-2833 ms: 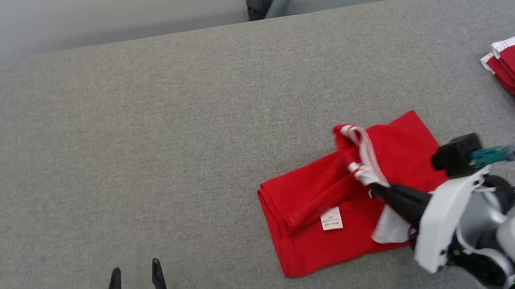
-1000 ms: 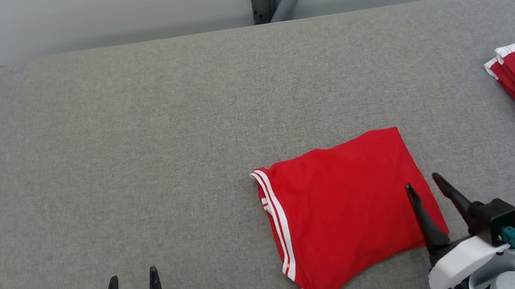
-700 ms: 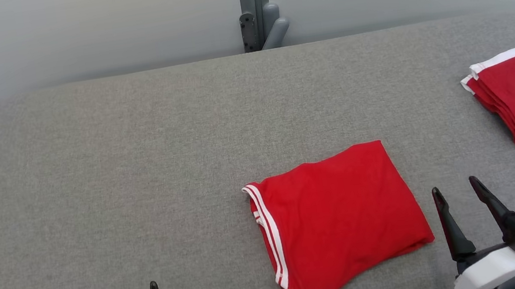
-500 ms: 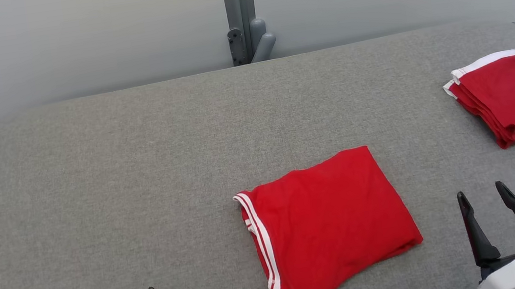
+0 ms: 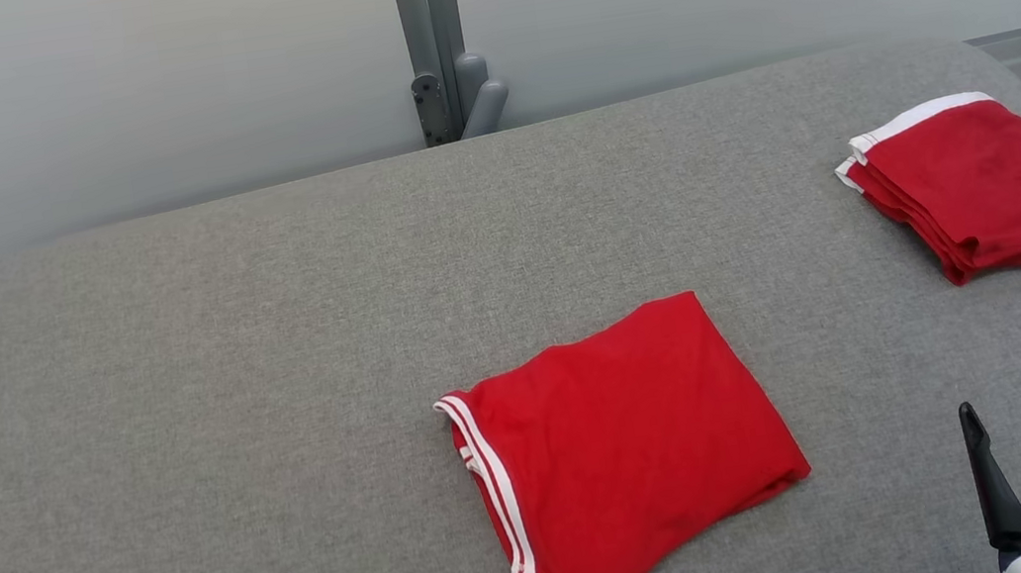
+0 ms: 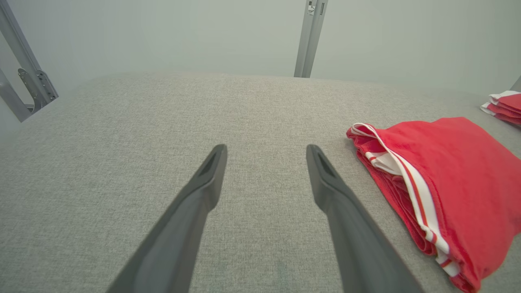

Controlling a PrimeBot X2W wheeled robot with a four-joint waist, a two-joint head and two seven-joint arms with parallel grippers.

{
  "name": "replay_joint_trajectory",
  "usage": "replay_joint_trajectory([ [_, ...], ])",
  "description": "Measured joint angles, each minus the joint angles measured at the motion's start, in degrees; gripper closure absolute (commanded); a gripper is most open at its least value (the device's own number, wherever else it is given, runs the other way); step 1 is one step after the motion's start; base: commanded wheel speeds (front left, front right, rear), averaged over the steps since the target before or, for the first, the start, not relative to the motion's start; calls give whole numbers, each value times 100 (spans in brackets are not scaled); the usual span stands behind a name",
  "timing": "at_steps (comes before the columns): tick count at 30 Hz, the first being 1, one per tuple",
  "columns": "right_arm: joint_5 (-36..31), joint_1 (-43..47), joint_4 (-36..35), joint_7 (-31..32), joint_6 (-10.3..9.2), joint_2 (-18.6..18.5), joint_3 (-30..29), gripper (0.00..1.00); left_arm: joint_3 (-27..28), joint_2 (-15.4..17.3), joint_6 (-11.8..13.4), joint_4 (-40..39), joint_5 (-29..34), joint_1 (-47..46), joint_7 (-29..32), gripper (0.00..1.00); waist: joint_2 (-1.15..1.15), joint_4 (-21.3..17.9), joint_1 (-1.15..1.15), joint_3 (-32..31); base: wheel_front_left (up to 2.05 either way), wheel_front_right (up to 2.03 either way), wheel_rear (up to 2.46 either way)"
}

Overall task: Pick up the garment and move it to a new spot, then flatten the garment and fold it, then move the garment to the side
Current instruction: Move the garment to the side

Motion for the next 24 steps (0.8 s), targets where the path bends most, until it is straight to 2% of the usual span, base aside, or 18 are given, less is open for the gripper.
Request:
replay_joint_trajectory([
  [6,38,-48,9,0,0,-4,90,0,9,0,-36,10,9,-1,0,0,0,32,0,61,0,0,0],
  [9,315,-298,186,7,0,-90,436,0,23,0,-33,-12,-8,-9,0,0,0,50,0,124,0,0,0],
  [11,642,-616,343,366,-1,-215,862,0,11,0,-32,-20,-18,-17,0,0,0,52,0,184,0,0,0],
  [14,1120,-1302,491,1230,2,-504,1516,0,-55,0,-44,-12,-20,-62,0,0,0,51,0,306,0,0,0],
  [16,1425,-1778,662,1707,1,-626,1758,0,-87,-1,-51,-11,-36,-143,0,0,0,51,0,410,0,0,0],
  [19,1740,-2290,1180,2294,4,-706,2120,0,-160,-1,-60,16,-54,-257,0,0,2,76,0,555,0,0,0],
  [20,1891,-2481,1585,2531,0,-772,2331,0,-234,-2,-77,70,-55,-297,1,0,2,135,0,607,0,0,0],
  [24,2183,-2774,2232,2605,0,-736,2476,0,-268,-2,-43,83,-88,-394,0,0,2,311,0,640,0,0,0],
])
